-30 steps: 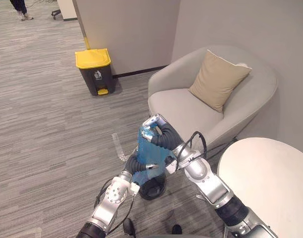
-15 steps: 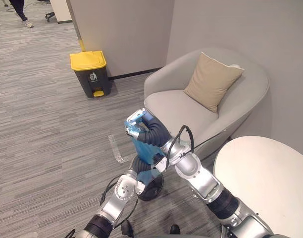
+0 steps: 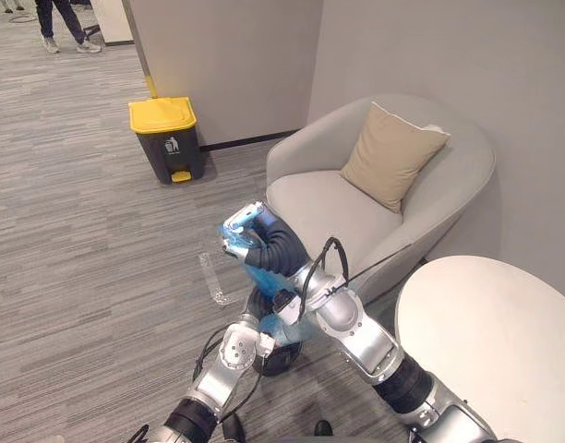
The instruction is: Gather rubbish on tea table into small bin, then transfer packed bag to large trash can.
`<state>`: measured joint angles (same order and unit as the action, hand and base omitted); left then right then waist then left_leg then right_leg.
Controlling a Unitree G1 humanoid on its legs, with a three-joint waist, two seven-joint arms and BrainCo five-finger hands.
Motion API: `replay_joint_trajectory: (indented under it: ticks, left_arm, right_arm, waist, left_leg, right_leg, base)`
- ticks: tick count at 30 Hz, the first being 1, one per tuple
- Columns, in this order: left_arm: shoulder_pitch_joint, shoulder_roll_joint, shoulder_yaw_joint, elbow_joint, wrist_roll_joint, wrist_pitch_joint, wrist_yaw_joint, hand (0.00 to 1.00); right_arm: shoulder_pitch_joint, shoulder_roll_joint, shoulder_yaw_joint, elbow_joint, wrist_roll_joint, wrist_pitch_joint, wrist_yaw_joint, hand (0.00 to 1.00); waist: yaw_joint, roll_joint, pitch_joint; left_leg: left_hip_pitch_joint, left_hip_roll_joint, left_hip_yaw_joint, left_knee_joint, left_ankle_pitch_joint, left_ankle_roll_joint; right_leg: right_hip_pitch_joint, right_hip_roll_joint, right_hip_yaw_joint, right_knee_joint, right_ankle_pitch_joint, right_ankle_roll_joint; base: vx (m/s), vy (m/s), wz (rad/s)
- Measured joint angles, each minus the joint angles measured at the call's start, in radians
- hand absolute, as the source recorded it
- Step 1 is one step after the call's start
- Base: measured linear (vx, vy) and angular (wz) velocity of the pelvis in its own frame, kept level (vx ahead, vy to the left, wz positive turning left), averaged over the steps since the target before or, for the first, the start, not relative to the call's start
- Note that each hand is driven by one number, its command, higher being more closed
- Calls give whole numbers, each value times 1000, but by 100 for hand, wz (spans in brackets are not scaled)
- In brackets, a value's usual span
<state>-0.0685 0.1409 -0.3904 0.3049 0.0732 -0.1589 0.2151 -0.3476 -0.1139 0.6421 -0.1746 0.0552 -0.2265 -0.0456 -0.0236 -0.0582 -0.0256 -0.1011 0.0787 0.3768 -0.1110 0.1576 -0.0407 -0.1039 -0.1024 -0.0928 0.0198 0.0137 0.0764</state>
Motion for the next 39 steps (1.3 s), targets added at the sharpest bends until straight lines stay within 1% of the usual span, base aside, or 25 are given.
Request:
replay_joint_trajectory:
  ticks: [2, 5, 8, 9, 10, 11, 12, 14, 16, 20, 22, 23, 24, 25, 26, 28, 30, 32, 33, 34, 38, 39]
  left_arm:
    - [10, 0, 11, -23, -8, 0, 1, 100]
    - [19, 0, 29, -57, -18, 0, 0, 100]
    - [44, 0, 47, -100, -18, -1, 0, 100]
    - [48, -1, 48, -104, -18, -1, 0, 100]
    - [55, 0, 52, -111, -18, -1, 0, 100]
    - [73, 0, 67, -125, -19, -2, 0, 100]
    - [75, 0, 70, -126, -19, -2, 0, 100]
    - [107, 0, 100, -130, -21, -2, 0, 100]
    - [131, -1, 115, -130, -38, -2, 1, 100]
    - [183, -19, 164, -130, -57, -1, 0, 100]
    - [222, -37, 209, -122, -59, 0, -1, 100]
    - [227, -37, 217, -114, -61, 0, -1, 100]
    - [231, -37, 229, -88, -69, 1, -1, 100]
    - [235, -36, 245, -58, -77, 5, -4, 100]
    - [238, -38, 254, -49, -78, 7, -5, 100]
    - [241, -38, 298, 26, -97, 18, -25, 100]
    - [243, -38, 319, 68, -98, 22, -33, 100]
    - [249, -39, 357, 129, -97, 29, -62, 100]
    - [249, -39, 363, 144, -97, 32, -67, 100]
    - [250, -39, 381, 192, -97, 43, -74, 100]
    - [269, -39, 410, 305, -96, 56, -95, 100]
    - [271, -39, 411, 317, -96, 57, -96, 100]
  right_arm:
    - [25, -2, -11, 19, -41, -1, -2, 0]
    - [75, -12, -37, 53, -136, 0, -17, 0]
    - [103, -31, -75, 54, -243, 0, -50, 0]
    - [107, -41, -84, 54, -263, 0, -56, 0]
    - [117, -49, -103, 53, -296, 0, -66, 0]
    - [139, -70, -144, 53, -349, 0, -93, 0]
    - [142, -75, -151, 53, -355, 0, -95, 0]
    - [190, -96, -226, 39, -418, 1, -137, 0]
    - [225, -93, -270, 29, -451, 3, -166, 0]
    - [321, -63, -364, 34, -449, 16, -191, 0]
    - [399, -23, -437, 55, -444, 29, -196, 0]
    - [414, -16, -452, 75, -434, 29, -197, 0]
    - [437, -6, -482, 132, -397, 35, -195, 0]
    - [454, 1, -507, 222, -347, 45, -185, 0]
    - [458, 5, -517, 251, -327, 49, -178, 0]
    - [472, 34, -573, 420, -247, 82, -138, 0]
    - [478, 37, -590, 503, -215, 91, -116, 0]
    - [476, 37, -618, 649, -170, 108, -85, 0]
    - [475, 37, -624, 676, -169, 112, -80, 0]
    - [475, 37, -637, 751, -166, 123, -70, 0]
    - [473, 38, -660, 892, -163, 134, -56, 0]
    - [472, 37, -664, 905, -162, 136, -56, 0]
  waist:
    - [0, 0, 0]
    - [2, -1, 0]
    - [3, -1, -1]
    - [3, -1, -1]
    - [4, -1, -1]
    - [7, -1, -1]
    - [7, -1, -1]
    - [8, 0, -2]
    - [7, 1, -3]
    - [7, 5, -6]
    - [7, 13, -11]
    - [7, 15, -12]
    - [5, 18, -14]
    - [5, 20, -13]
    - [5, 20, -14]
    - [6, 24, -11]
    - [6, 30, -7]
    - [10, 37, -1]
    - [11, 38, 0]
    - [13, 41, 4]
    - [14, 41, 30]
    - [14, 40, 31]
  left_leg:
    - [2, -1, -1, 0, 0, 1]
    - [7, -2, -4, 0, 1, 1]
    - [7, -2, -4, -1, -4, -6]
    - [7, -2, -5, -1, -5, -7]
    - [7, -2, -5, -1, -6, -8]
    - [6, -2, -6, -1, -6, -8]
    - [6, -2, -7, -1, -6, -8]
    - [3, -2, -9, -1, -6, -8]
    - [2, -2, -10, -1, -6, -8]
    - [0, -3, -15, 0, -2, -2]
    - [-1, -1, -20, 0, -2, -2]
    - [-1, 0, -22, 0, -2, -2]
    - [-1, 0, -30, 0, -2, -2]
    - [2, -3, -38, 0, -9, -12]
    - [2, -3, -40, 0, -10, -13]
    - [-1, -1, -54, 0, -12, -16]
    - [1, -1, -61, 0, -13, -16]
    - [2, -2, -61, 0, -19, -10]
    - [2, -2, -61, 0, -20, -9]
    - [4, -4, -61, 0, -21, -9]
    - [49, -9, -60, 0, -36, -14]
    - [52, -9, -60, 0, -37, -15]
  right_leg:
    - [0, -2, -1, 8, -4, 1]
    - [0, -4, -4, 13, -18, -2]
    - [1, -4, -4, 14, -21, 2]
    - [1, -4, -5, 14, -21, 2]
    - [1, -4, -5, 14, -21, 2]
    - [1, -4, -6, 13, -21, 2]
    - [1, -4, -6, 13, -21, 2]
    - [1, -4, -9, 11, -21, 2]
    - [1, -4, -11, 10, -21, 2]
    - [2, -4, -14, 10, -22, -1]
    - [3, -6, -17, 10, -22, -4]
    - [4, -6, -19, 9, -22, -4]
    - [9, -8, -26, 9, -22, -4]
    - [19, -6, -38, 4, -26, -7]
    - [21, -6, -40, 4, -26, -7]
    - [24, -5, -47, 1, -33, 1]
    - [35, -5, -54, -7, -34, 2]
    - [37, -7, -55, -7, -35, 5]
    - [37, -8, -56, -8, -36, 5]
    - [40, -9, -56, -8, -38, 7]
    - [83, -14, -57, -7, -55, 9]
    - [87, -15, -58, -7, -57, 10]
  base:
    - [0, 0, 2]
    - [0, 0, 0]
    - [0, 0, 0]
    - [0, 0, 0]
    - [22, 2, 3]
    - [0, 0, 0]
    - [33, 1, 3]
    - [38, -2, 2]
    - [43, -4, 2]
    - [59, -5, 4]
    - [71, -5, 6]
    - [51, -5, 10]
    - [40, -2, 17]
    - [35, 1, 18]
    - [28, 2, 16]
    - [25, -6, 10]
    - [30, -5, 9]
    - [53, 3, 4]
    - [54, 6, 1]
    - [61, 5, 0]
    - [73, 3, 0]
    - [84, 2, 3]
